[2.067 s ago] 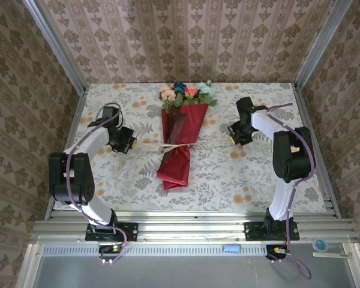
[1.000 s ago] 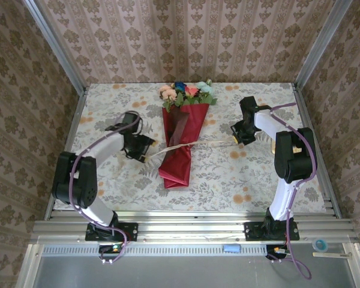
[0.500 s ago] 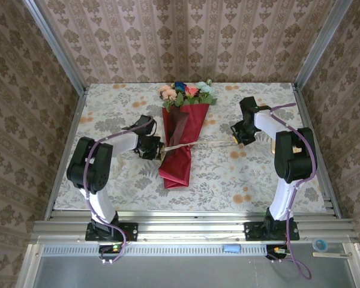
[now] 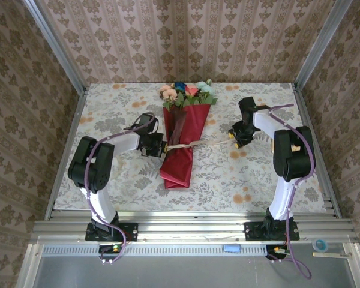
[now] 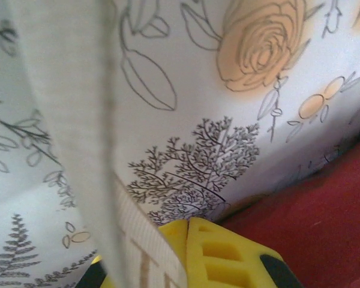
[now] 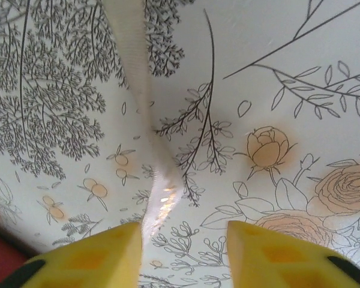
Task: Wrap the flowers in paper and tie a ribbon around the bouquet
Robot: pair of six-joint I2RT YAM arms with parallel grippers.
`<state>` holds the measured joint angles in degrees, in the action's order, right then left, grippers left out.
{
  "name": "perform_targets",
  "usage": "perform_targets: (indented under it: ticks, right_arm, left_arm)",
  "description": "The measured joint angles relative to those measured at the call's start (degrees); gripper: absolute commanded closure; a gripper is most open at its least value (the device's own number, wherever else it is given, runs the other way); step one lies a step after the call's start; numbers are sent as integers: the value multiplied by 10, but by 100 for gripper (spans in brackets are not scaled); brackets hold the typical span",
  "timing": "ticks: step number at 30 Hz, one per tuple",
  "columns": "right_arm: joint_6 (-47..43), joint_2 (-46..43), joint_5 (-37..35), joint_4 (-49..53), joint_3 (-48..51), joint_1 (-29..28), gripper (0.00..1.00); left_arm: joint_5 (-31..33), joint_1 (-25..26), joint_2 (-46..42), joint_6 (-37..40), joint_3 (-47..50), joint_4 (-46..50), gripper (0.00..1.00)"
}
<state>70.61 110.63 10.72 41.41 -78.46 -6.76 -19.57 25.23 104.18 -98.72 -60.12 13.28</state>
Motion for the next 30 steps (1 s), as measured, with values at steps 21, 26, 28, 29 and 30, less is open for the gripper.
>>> perform_targets:
  ticks: [21, 26, 28, 29, 30]
  right_arm:
    - [200, 56, 90, -69, -40, -118, 49]
    - [235, 61, 96, -83, -40, -129, 50]
    - [249, 64, 100, -92, -40, -132, 52]
    - [255, 66, 102, -96, -39, -133, 54]
    - [260, 70, 104, -101, -39, -134, 57]
  left_arm:
    - [-7, 24, 0, 19, 0, -5, 100]
    - [-7, 24, 0, 20, 0, -5, 100]
    - [-7, 24, 0, 19, 0, -5, 100]
    - [-7, 24, 0, 19, 0, -5, 100]
    - [-7, 24, 0, 19, 0, -5, 100]
